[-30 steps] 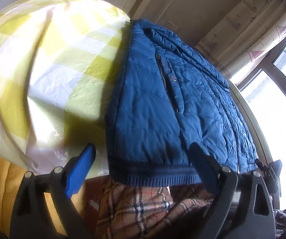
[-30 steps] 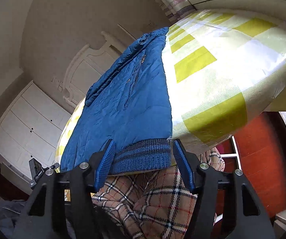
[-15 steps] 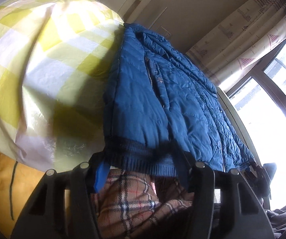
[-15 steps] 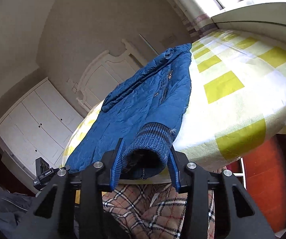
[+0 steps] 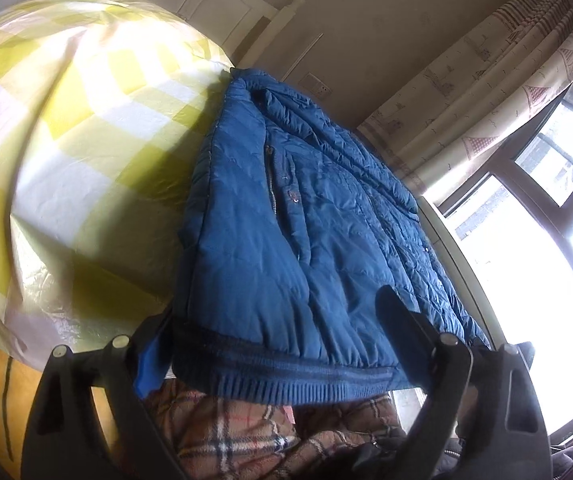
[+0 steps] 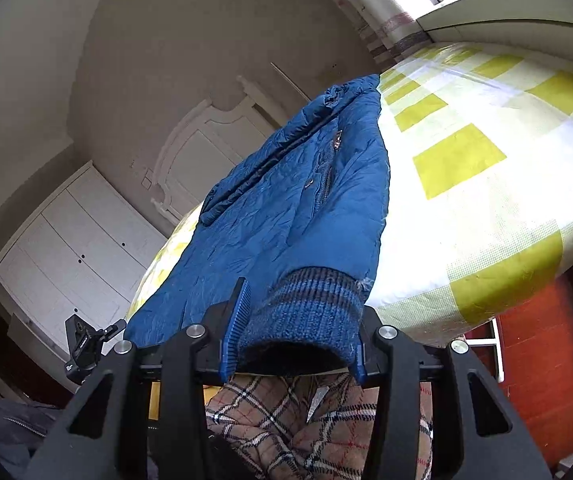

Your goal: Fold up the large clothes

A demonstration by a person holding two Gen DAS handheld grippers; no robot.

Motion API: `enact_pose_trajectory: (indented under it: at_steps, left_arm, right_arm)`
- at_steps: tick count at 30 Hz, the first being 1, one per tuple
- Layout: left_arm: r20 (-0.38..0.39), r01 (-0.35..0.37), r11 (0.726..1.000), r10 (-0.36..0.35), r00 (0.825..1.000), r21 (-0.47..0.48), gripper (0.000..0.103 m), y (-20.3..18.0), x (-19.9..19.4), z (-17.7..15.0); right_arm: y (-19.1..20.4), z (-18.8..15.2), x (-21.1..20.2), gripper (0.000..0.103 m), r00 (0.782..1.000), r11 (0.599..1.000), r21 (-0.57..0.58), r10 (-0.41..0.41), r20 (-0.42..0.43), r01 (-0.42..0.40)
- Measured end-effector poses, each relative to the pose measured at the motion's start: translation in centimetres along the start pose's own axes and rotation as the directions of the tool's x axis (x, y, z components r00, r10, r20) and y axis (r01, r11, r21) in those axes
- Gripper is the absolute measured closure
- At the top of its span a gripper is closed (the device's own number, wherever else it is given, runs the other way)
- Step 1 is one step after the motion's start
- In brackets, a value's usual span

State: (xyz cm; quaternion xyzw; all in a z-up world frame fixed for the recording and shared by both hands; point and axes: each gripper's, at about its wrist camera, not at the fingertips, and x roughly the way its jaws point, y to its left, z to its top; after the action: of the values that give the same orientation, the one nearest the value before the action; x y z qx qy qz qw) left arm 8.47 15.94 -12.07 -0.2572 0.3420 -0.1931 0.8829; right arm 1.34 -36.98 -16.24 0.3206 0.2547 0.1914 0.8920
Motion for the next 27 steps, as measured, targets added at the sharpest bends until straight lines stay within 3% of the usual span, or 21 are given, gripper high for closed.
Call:
enact_pose_trajectory:
  at_steps: [2,3,10,16,18,19,20,23,27]
  left_arm:
    - [-0.001,0.009,1.0,-0.009,1.0,-0.006,0.031,0.0,0.0,0.3]
    - [0.001,-0.002,1.0,0.003,1.0,-0.01,0.033,-0.1,-0.1,0.6]
    - [-0.032,-0.059,0.998,0.059,0.998,-0.002,0.031,-0.1,1.3,1.4]
    - [-0.046,-0.129,0.987,0.133,0.99,0.096,0.029,-1.4,3.1,2.1]
    - [-0.053,-0.149,0.984,0.154,0.987,0.097,0.05,-1.3,3.0,2.1]
    - [-0.073,-0.12,0.988,0.128,0.989,0.099,0.07,-1.1,3.0,2.0]
    - [-0.08,-0.085,0.993,0.092,0.993,0.086,0.077,-0.7,2.8,2.0]
    - [-0.053,-0.045,0.997,0.048,0.997,0.058,0.082,-0.4,0.8,1.5]
    - [-0.034,0.061,0.996,-0.059,0.998,0.07,0.082,-1.2,-3.5,0.8]
  right_arm:
    - [0.5,0.1,0.5,0.058,1.0,1.0,-0.01,-0.01,-0.009,0.01]
    - [0.7,0.2,0.8,0.058,1.0,1.0,-0.012,-0.013,-0.014,0.013]
    - [0.4,0.1,0.9,0.058,1.0,1.0,0.014,-0.004,-0.012,0.004]
    - [0.8,0.3,0.9,0.062,0.999,0.999,0.003,-0.039,-0.01,0.039]
    - [0.7,0.2,0.9,0.075,0.997,0.997,0.002,-0.073,-0.004,0.073]
    - [0.7,0.1,0.7,0.078,0.998,0.998,0.002,-0.066,0.006,0.066]
    - [0.8,0.0,0.5,0.082,0.998,0.998,0.0,-0.057,0.02,0.057]
    - [1.8,-0.1,-0.5,0.084,0.998,0.998,-0.028,-0.054,0.039,0.056]
    - [4.7,-0.2,-4.7,0.084,0.997,0.99,-0.134,0.046,0.064,-0.037]
